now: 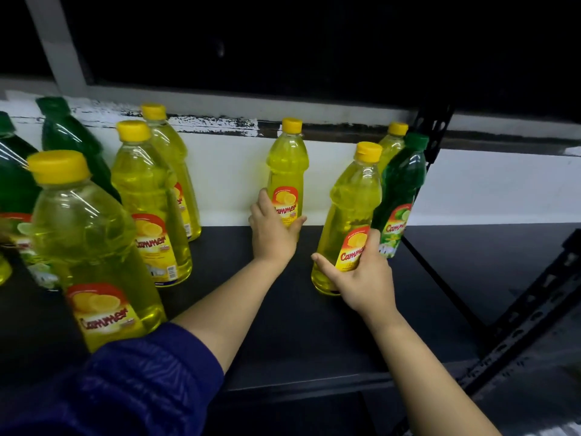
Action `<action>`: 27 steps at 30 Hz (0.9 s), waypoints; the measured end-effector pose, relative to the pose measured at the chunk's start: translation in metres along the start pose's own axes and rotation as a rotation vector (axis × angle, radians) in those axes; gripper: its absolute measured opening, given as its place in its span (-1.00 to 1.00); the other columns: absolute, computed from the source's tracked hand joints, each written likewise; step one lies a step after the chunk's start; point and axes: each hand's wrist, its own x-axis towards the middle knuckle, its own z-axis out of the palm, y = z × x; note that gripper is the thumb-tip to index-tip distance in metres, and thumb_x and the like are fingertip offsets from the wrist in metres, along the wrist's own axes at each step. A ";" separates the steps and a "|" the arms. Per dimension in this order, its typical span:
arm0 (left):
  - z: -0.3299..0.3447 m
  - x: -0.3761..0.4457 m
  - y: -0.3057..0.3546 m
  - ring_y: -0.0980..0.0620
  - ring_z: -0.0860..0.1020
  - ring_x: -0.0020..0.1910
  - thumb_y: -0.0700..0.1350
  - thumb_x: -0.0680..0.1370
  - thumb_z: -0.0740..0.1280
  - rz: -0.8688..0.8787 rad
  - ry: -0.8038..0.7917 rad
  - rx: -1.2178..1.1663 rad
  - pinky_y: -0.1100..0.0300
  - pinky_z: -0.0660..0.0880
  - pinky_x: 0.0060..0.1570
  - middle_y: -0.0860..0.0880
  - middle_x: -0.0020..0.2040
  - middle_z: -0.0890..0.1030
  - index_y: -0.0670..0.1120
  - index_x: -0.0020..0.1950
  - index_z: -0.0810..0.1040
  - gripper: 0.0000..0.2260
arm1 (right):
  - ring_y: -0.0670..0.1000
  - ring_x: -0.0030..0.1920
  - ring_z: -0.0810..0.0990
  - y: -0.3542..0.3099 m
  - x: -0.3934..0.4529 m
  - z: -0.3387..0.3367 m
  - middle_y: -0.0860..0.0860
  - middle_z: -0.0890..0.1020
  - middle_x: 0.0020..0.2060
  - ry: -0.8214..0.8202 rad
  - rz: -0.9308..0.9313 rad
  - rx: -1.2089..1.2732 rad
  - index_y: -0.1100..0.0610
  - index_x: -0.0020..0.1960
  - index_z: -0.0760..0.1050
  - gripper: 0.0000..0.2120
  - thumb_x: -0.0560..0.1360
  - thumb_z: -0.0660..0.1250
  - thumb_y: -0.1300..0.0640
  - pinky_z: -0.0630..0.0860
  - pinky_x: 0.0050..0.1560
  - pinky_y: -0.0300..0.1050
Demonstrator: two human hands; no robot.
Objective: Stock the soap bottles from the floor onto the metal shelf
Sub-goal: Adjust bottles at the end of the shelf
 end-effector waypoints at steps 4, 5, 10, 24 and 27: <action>-0.015 0.005 -0.013 -0.20 0.32 0.41 0.18 0.46 0.55 -0.047 0.057 0.042 -0.06 0.46 0.30 -0.15 0.44 0.28 -0.07 0.62 0.18 -0.12 | 0.11 0.01 0.66 -0.015 0.003 0.019 -0.03 0.62 0.07 -0.041 0.000 -0.015 -0.03 0.30 0.21 -0.13 0.27 0.49 -0.50 0.64 -0.03 0.06; -0.017 0.006 -0.016 -0.19 0.33 0.41 0.19 0.46 0.54 -0.050 0.052 0.038 -0.06 0.46 0.31 -0.14 0.44 0.28 -0.07 0.62 0.18 -0.12 | 0.12 0.02 0.66 -0.018 0.005 0.022 -0.03 0.61 0.07 -0.046 0.000 -0.022 -0.02 0.31 0.20 -0.12 0.28 0.49 -0.51 0.64 -0.03 0.05; -0.015 0.010 -0.020 -0.18 0.35 0.43 0.21 0.49 0.50 -0.031 0.050 0.040 -0.08 0.48 0.33 -0.13 0.47 0.29 -0.08 0.65 0.13 -0.10 | 0.12 0.05 0.64 -0.023 0.009 0.028 -0.08 0.51 0.04 -0.049 0.017 -0.032 0.00 0.33 0.20 -0.07 0.25 0.49 -0.52 0.61 -0.04 0.01; -0.001 0.014 -0.019 -0.19 0.35 0.40 0.24 0.49 0.48 -0.016 0.064 0.043 -0.07 0.51 0.26 -0.15 0.45 0.30 -0.06 0.69 0.05 -0.06 | 0.06 0.12 0.60 -0.019 0.006 0.027 -0.15 0.45 0.10 -0.079 0.017 -0.027 -0.04 0.38 0.17 -0.03 0.22 0.44 -0.56 0.56 0.00 -0.04; -0.004 0.013 -0.021 -0.18 0.36 0.41 0.26 0.48 0.49 -0.022 0.050 0.038 -0.07 0.52 0.24 -0.15 0.44 0.30 -0.04 0.69 0.07 -0.05 | 0.03 0.12 0.59 -0.012 0.006 0.027 -0.17 0.50 0.13 -0.094 -0.005 0.015 -0.10 0.39 0.19 -0.05 0.23 0.41 -0.59 0.62 0.07 0.04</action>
